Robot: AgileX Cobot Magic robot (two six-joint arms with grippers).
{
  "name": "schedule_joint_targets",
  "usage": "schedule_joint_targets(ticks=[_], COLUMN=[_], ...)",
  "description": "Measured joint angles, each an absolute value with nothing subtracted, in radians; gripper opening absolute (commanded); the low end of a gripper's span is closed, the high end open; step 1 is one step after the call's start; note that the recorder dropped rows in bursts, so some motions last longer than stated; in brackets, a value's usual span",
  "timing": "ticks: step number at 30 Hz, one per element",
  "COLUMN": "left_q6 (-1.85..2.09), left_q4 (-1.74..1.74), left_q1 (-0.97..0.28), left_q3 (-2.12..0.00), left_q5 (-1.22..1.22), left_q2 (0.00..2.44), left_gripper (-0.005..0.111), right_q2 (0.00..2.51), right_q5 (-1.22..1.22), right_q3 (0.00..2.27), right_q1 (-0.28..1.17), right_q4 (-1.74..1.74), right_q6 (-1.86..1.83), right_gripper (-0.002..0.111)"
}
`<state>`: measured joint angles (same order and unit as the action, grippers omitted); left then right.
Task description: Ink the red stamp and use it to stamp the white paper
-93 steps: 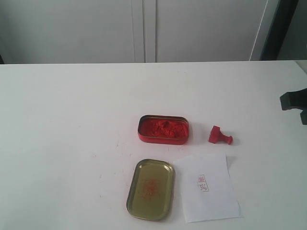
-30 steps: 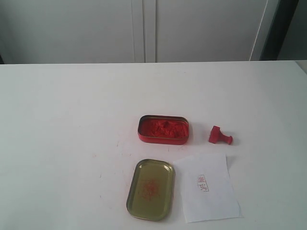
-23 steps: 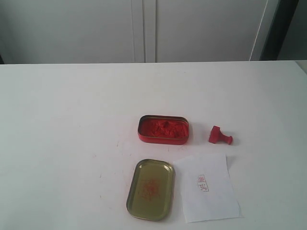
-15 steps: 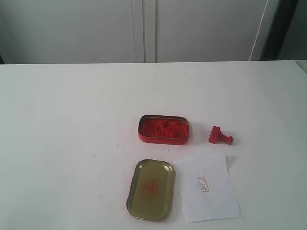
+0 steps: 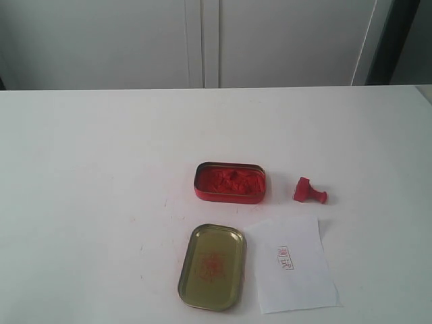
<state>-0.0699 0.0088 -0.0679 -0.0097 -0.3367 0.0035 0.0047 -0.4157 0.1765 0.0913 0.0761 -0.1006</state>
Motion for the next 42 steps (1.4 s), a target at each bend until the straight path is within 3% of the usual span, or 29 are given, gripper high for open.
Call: schedule_joint_targets(ticks=[12, 42], left_q6=[-0.070, -0.070], left_q4=[0.009, 0.009], left_q1=[-0.068, -0.068], left_q3=[-0.010, -0.010], left_q5=[-0.337, -0.337], left_q2=[0.003, 0.003], left_gripper=[0.000, 0.000], right_q2=[0.005, 0.005], right_q5=[-0.386, -0.359], right_q3=[0.006, 0.005], right_q1=[0.091, 0.091], right_q4=[0.033, -0.014], right_q6=[-0.101, -0.078], right_gripper=[0.000, 0.000])
